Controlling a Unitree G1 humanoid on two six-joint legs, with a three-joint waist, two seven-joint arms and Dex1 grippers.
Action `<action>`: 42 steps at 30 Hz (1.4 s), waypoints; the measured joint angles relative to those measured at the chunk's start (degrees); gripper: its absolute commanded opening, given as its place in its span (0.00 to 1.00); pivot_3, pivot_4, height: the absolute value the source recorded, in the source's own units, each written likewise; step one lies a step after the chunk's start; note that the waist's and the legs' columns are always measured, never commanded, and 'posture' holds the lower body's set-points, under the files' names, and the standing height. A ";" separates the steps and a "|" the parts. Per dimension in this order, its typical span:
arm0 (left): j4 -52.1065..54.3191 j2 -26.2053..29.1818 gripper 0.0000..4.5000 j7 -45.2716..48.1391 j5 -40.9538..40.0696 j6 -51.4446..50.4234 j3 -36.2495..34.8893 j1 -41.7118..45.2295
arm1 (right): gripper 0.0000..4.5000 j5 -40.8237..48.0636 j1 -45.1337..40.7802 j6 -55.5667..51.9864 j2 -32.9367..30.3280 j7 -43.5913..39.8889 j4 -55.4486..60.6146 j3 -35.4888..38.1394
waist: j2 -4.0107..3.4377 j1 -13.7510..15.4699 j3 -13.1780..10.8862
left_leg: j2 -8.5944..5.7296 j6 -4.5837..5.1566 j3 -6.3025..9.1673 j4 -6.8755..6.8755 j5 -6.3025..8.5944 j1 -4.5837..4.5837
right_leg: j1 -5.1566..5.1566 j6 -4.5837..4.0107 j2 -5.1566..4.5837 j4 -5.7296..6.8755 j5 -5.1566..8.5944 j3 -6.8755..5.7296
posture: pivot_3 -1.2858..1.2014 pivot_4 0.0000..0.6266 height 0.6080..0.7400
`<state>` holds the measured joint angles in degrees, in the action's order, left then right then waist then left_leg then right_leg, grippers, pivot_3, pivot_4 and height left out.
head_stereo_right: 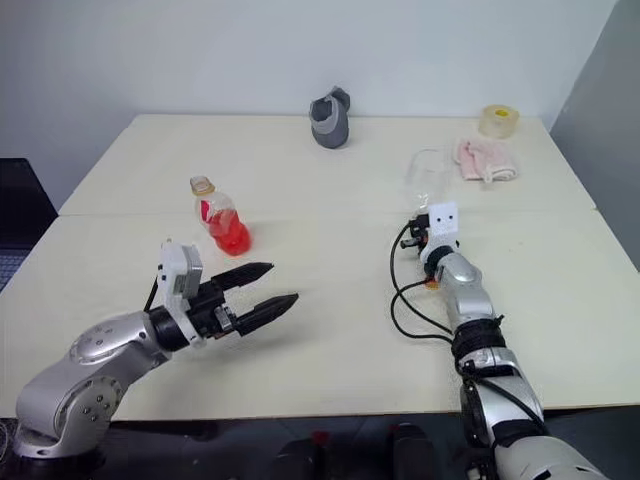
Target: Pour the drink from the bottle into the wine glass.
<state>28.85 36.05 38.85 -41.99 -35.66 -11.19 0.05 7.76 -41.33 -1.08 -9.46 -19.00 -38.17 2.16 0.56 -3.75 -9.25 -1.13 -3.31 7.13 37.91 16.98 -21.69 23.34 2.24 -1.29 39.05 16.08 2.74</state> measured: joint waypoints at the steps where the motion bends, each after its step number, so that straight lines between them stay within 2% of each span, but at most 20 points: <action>1: 0.39 -0.12 1.00 -0.73 0.67 0.57 -1.13 -2.96 | 0.02 0.06 0.62 -1.71 0.58 -1.87 3.07 -1.58 | -0.01 -0.31 0.00 | 0.06 0.00 0.02 -0.02 0.00 0.00 | 0.05 0.00 0.00 0.00 0.00 0.03 | 0.52 0.24 1.00; 7: 4.08 -2.38 1.00 -3.51 2.94 3.50 -5.17 -13.30 | 0.02 0.55 2.02 -11.75 4.44 -8.79 17.02 -9.26 | -0.06 -0.26 -0.03 | 0.47 0.07 0.15 -0.01 0.05 -0.04 | 0.05 -0.06 0.01 -0.01 -0.04 -0.06 | 0.52 0.24 1.00; 11: 6.07 -4.39 1.00 -4.63 3.65 5.83 -7.89 -19.11 | 0.02 0.13 2.06 -14.57 6.06 -10.13 20.11 -12.47 | -0.06 0.58 -0.03 | 0.43 0.09 0.11 0.00 0.06 -0.03 | 0.01 -0.06 0.04 -0.06 -0.04 -0.10 | 0.52 0.24 1.00; 16: 7.35 -7.12 1.00 -4.69 6.27 10.74 -9.32 -25.36 | 0.02 -2.50 1.96 -11.88 6.78 -11.00 15.20 -15.28 | -0.05 1.02 -0.03 | 0.38 0.12 -0.04 0.01 0.08 0.01 | -0.06 -0.07 0.04 -0.09 -0.03 -0.14 | 0.52 0.24 1.00; 24: 7.37 -8.16 1.00 -5.85 8.22 13.61 -8.19 -23.50 | 0.02 -4.89 1.09 -0.45 6.92 -10.89 2.74 -15.15 | -0.05 0.95 -0.03 | 0.43 0.14 -0.12 -0.01 0.09 0.13 | -0.12 -0.08 0.09 -0.05 -0.04 -0.10 | 0.52 0.24 1.00; 31: 7.23 -8.13 1.00 -6.85 8.21 13.43 -6.90 -21.09 | 0.54 -4.78 1.56 0.78 5.97 -11.18 2.36 -14.07 | -0.04 0.91 -0.03 | 0.45 0.16 -0.11 -0.01 0.11 0.12 | -0.12 -0.08 0.10 -0.06 -0.04 -0.11 | 0.52 0.24 1.00; 34: 6.43 -7.94 1.00 -6.87 8.27 13.32 -6.57 -19.43 | 0.77 -3.43 3.77 0.55 5.81 -12.88 5.71 -13.15 | -0.05 0.82 -0.03 | 0.48 0.17 -0.10 -0.02 0.11 0.12 | -0.11 -0.08 0.12 -0.06 -0.04 -0.11 | 0.52 0.24 1.00; 38: 4.20 -7.77 1.00 -7.20 9.39 13.31 -5.38 -15.64 | 0.77 0.28 9.42 -2.80 4.16 -18.16 16.46 -12.94 | -0.05 0.90 -0.03 | 0.48 0.18 -0.07 -0.01 0.12 0.11 | -0.12 -0.08 0.13 -0.06 -0.04 -0.14 | 0.52 0.24 1.00; 42: 1.97 -7.80 1.00 -8.37 10.78 13.50 -4.74 -12.57 | 0.77 3.62 15.97 -9.37 -1.25 -22.12 30.25 -12.77 | -0.05 1.34 -0.03 | 0.46 0.18 -0.04 0.01 0.12 0.08 | -0.12 -0.08 0.10 -0.06 -0.04 -0.15 | 0.52 0.24 1.00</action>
<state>30.82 28.25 30.48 -31.21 -22.16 -15.93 -12.52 11.38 -25.37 -10.45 -10.71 -41.13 -7.92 -10.61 0.51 -2.41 -9.28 -0.68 -3.13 7.10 37.92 17.10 -21.61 23.22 2.16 -1.19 38.99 16.04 2.59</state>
